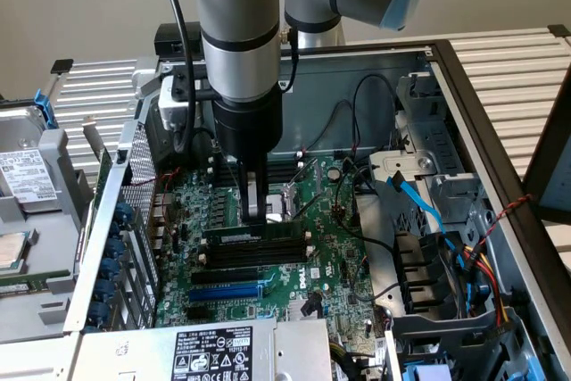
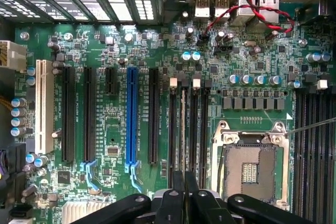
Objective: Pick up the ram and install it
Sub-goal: 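Insert the ram into the slot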
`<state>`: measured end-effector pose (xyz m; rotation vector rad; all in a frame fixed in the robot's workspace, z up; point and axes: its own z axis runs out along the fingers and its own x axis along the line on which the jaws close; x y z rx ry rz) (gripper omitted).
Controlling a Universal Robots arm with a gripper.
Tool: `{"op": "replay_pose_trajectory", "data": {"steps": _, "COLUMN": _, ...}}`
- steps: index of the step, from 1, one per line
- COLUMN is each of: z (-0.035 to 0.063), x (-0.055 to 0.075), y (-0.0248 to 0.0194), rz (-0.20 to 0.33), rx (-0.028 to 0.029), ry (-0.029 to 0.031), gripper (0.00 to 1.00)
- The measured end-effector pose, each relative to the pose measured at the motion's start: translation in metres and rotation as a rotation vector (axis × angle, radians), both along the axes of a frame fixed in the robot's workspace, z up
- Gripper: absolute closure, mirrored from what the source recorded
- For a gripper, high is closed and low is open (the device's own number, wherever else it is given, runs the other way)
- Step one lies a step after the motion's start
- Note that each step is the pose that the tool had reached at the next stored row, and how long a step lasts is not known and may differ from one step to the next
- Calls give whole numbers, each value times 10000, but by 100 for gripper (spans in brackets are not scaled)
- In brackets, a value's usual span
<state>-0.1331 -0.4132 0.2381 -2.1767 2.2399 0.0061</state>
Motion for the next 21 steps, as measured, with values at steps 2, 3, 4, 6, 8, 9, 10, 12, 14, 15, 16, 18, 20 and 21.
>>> {"op": "replay_pose_trajectory", "data": {"steps": 2, "z": -23, "x": 0, "y": -2, "rz": -1, "rx": 1, "ry": -1, "gripper": 87}}
{"op": "replay_pose_trajectory", "data": {"steps": 3, "z": -24, "x": -1, "y": -2, "rz": -1, "rx": -1, "ry": 1, "gripper": 87}}
{"op": "replay_pose_trajectory", "data": {"steps": 4, "z": -24, "x": 0, "y": -2, "rz": -1, "rx": -1, "ry": 1, "gripper": 87}}
{"op": "replay_pose_trajectory", "data": {"steps": 6, "z": -24, "x": 0, "y": -2, "rz": 2, "rx": -1, "ry": 2, "gripper": 87}}
{"op": "replay_pose_trajectory", "data": {"steps": 8, "z": -26, "x": 2, "y": -2, "rz": 28, "rx": -1, "ry": 2, "gripper": 87}}
{"op": "replay_pose_trajectory", "data": {"steps": 9, "z": -26, "x": 2, "y": -2, "rz": 29, "rx": -1, "ry": 2, "gripper": 87}}
{"op": "replay_pose_trajectory", "data": {"steps": 10, "z": -26, "x": 2, "y": -2, "rz": 29, "rx": -1, "ry": 2, "gripper": 87}}
{"op": "replay_pose_trajectory", "data": {"steps": 12, "z": -26, "x": 2, "y": -2, "rz": 29, "rx": 0, "ry": 2, "gripper": 87}}
{"op": "replay_pose_trajectory", "data": {"steps": 14, "z": -27, "x": 2, "y": -14, "rz": 30, "rx": 1, "ry": 0, "gripper": 87}}
{"op": "replay_pose_trajectory", "data": {"steps": 15, "z": -27, "x": 2, "y": -21, "rz": 30, "rx": 0, "ry": 1, "gripper": 87}}
{"op": "replay_pose_trajectory", "data": {"steps": 16, "z": -27, "x": 2, "y": -22, "rz": 29, "rx": 0, "ry": 1, "gripper": 87}}
{"op": "replay_pose_trajectory", "data": {"steps": 18, "z": -27, "x": 1, "y": -22, "rz": 28, "rx": 0, "ry": 1, "gripper": 87}}
{"op": "replay_pose_trajectory", "data": {"steps": 20, "z": -26, "x": 1, "y": -22, "rz": 15, "rx": 0, "ry": 2, "gripper": 87}}
{"op": "replay_pose_trajectory", "data": {"steps": 21, "z": -26, "x": 1, "y": -23, "rz": -33, "rx": -2, "ry": 3, "gripper": 87}}
